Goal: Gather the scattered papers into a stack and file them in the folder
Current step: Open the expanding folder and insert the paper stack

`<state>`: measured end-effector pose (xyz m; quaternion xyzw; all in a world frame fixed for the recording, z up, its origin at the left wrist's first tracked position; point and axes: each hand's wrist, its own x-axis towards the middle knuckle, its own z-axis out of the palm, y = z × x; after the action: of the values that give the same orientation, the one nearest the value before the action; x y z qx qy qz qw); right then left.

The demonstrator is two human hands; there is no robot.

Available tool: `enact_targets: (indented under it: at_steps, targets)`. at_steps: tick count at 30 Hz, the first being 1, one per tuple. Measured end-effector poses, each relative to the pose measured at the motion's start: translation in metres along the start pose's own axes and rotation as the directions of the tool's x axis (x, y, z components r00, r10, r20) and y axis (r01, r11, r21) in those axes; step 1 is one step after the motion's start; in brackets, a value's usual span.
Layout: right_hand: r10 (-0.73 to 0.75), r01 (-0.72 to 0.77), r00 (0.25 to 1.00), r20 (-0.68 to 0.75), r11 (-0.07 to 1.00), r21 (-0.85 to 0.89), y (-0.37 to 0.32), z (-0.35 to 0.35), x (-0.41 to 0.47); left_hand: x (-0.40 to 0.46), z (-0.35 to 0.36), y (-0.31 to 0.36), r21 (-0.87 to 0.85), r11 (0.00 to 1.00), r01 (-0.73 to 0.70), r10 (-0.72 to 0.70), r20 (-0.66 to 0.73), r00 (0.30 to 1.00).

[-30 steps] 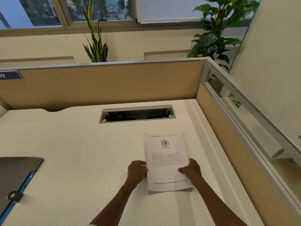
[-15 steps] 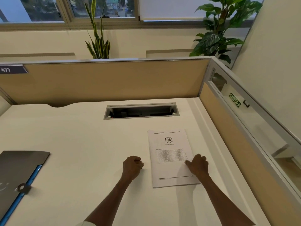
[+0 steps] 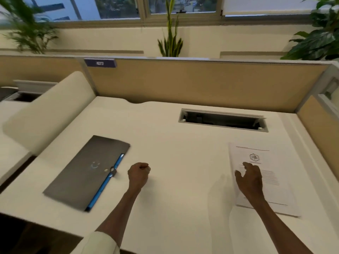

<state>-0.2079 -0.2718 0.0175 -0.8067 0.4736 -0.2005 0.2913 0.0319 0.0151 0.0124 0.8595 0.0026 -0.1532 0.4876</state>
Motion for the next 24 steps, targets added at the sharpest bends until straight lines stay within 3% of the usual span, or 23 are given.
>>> enact_targets:
  at_steps: [5,9,11,15,24]
  targets:
    - [-0.146,0.131,0.976,0.163,0.987,0.098,-0.039,0.034,-0.030,0.019,-0.059,-0.032,0.077,0.996,0.050,-0.025,-0.292,0.956]
    - [-0.276,0.276,0.880,0.386,0.959,0.057,-0.060,0.060,-0.056,0.032,-0.087,-0.051,0.147,0.989,0.021,0.040,-0.401,0.915]
    - [-0.301,0.317,0.842,0.447,0.947,0.041,-0.069,0.071,-0.068,0.037,-0.095,-0.057,0.144,0.989,0.031,0.029,-0.396,0.918]
    - [-0.303,0.341,0.800,0.518,0.940,0.023,-0.083,0.087,-0.085,0.045,-0.101,-0.065,0.185,0.982,0.047,0.003,-0.258,0.966]
    - [-0.311,0.346,0.746,0.589,0.937,0.056,-0.131,0.104,-0.100,0.036,-0.099,-0.050,0.176,0.984,-0.040,0.076,-0.204,0.976]
